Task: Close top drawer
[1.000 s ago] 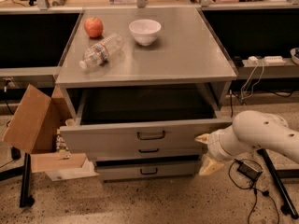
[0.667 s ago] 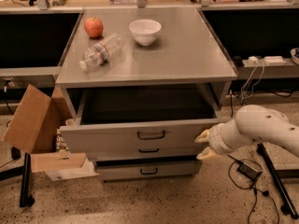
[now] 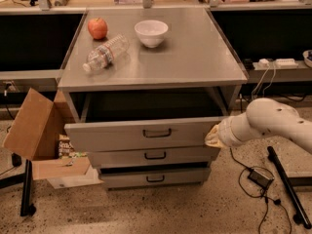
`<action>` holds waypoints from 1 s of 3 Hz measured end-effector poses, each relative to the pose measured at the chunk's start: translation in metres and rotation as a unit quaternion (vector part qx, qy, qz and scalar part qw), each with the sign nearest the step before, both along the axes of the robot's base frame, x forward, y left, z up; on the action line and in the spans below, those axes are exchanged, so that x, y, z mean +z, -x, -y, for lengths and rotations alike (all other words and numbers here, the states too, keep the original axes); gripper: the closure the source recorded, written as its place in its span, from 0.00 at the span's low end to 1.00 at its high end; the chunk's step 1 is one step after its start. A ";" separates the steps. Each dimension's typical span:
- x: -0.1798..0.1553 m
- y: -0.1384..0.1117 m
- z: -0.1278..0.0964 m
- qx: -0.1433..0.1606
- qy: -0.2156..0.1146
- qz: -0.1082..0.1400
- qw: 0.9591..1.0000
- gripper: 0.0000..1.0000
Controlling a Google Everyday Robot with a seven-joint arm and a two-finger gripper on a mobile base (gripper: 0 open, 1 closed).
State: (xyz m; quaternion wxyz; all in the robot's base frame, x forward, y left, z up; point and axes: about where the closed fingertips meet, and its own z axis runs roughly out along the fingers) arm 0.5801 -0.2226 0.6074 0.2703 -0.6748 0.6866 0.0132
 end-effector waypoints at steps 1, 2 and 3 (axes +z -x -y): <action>0.001 -0.017 0.005 -0.009 -0.010 0.006 1.000 1.00; -0.001 -0.031 0.010 -0.021 -0.024 0.004 0.999 0.82; -0.003 -0.040 0.014 -0.028 -0.034 0.001 0.999 0.59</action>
Offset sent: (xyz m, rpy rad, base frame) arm 0.0496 -0.0207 0.0016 0.0805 -0.0092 -0.0761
